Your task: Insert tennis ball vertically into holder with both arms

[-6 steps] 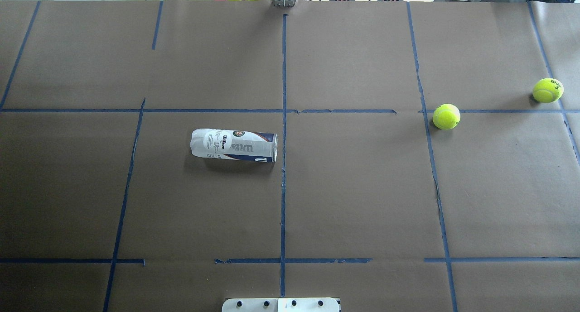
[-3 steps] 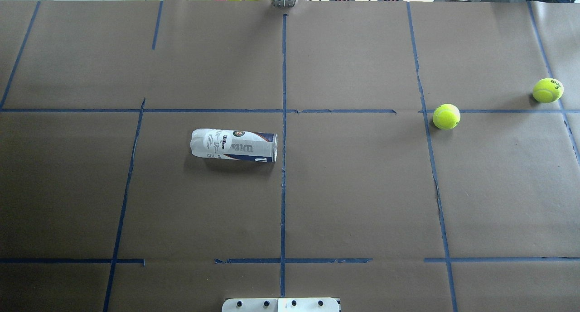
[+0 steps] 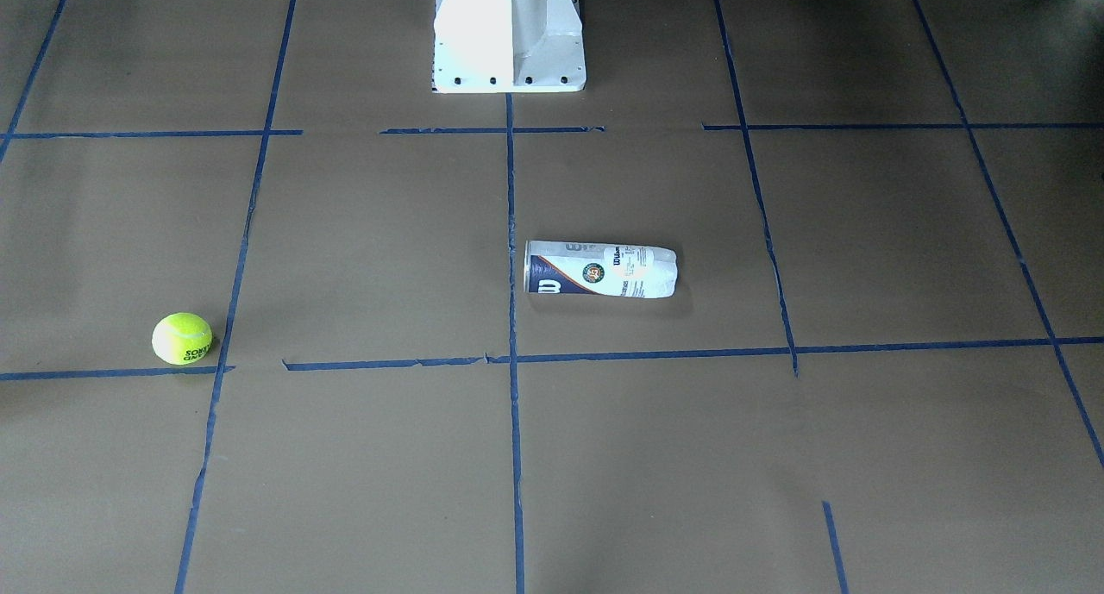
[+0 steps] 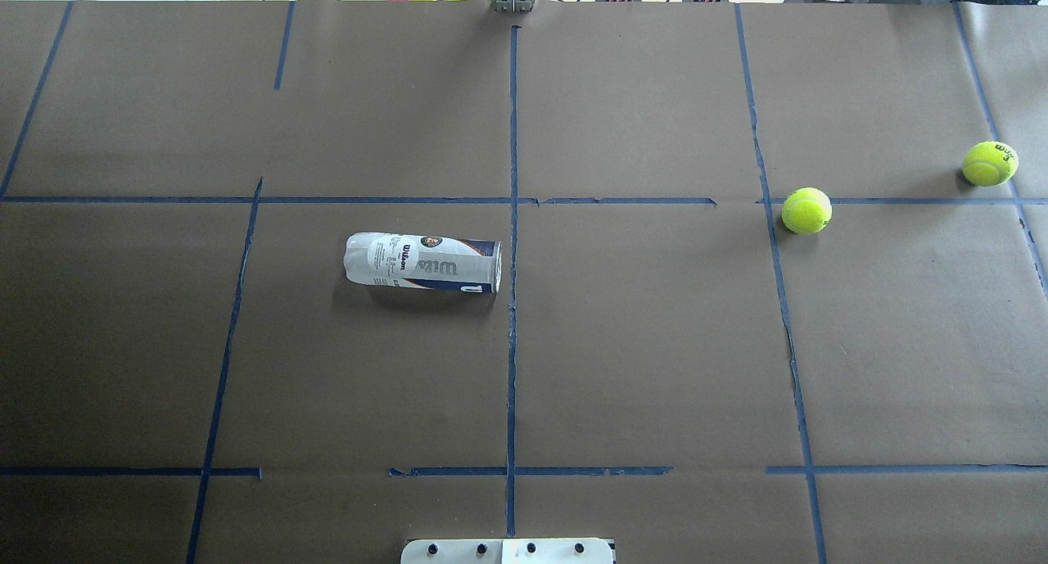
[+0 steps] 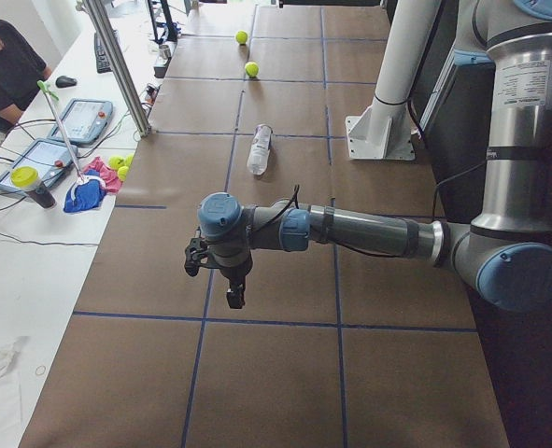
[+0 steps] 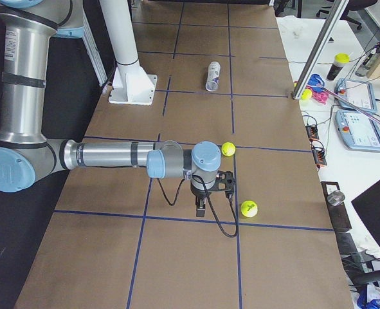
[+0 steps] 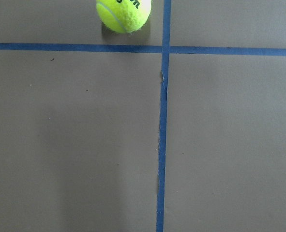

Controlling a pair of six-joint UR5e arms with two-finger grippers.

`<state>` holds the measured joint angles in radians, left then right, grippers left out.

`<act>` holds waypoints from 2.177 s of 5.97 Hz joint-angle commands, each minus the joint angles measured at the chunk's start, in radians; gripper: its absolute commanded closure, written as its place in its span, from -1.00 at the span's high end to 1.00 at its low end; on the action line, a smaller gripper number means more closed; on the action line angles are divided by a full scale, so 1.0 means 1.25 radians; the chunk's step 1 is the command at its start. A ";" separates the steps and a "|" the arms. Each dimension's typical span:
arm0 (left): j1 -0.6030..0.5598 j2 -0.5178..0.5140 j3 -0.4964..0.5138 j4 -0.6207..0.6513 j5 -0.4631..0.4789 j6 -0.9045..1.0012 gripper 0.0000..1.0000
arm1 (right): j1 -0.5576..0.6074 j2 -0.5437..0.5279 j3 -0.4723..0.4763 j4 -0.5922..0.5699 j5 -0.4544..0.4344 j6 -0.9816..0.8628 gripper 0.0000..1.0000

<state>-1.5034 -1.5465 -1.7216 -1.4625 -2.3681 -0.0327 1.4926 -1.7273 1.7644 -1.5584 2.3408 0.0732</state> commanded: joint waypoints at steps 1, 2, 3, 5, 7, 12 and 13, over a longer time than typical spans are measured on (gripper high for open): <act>0.000 0.001 -0.003 -0.006 -0.004 0.004 1.00 | 0.000 0.001 -0.009 0.000 0.000 0.000 1.00; 0.000 0.001 -0.005 -0.006 -0.006 0.003 1.00 | 0.000 0.001 -0.009 0.000 0.000 0.000 1.00; 0.002 0.001 -0.020 -0.007 -0.005 0.000 1.00 | 0.000 0.001 -0.009 0.001 0.000 -0.001 1.00; 0.009 -0.018 -0.025 -0.004 -0.005 -0.001 1.00 | 0.000 0.001 -0.009 0.000 -0.001 -0.001 1.00; 0.016 -0.045 -0.035 -0.019 -0.005 0.008 1.00 | 0.000 0.001 -0.009 0.001 -0.001 -0.001 1.00; 0.277 -0.182 -0.120 -0.185 0.003 -0.153 1.00 | 0.000 0.002 -0.008 0.001 0.002 0.000 1.00; 0.370 -0.286 -0.121 -0.178 0.006 -0.182 1.00 | 0.000 0.002 -0.008 0.001 0.002 0.000 1.00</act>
<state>-1.1458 -1.7955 -1.8659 -1.6861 -2.3652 -0.2170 1.4926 -1.7242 1.7549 -1.5569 2.3435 0.0736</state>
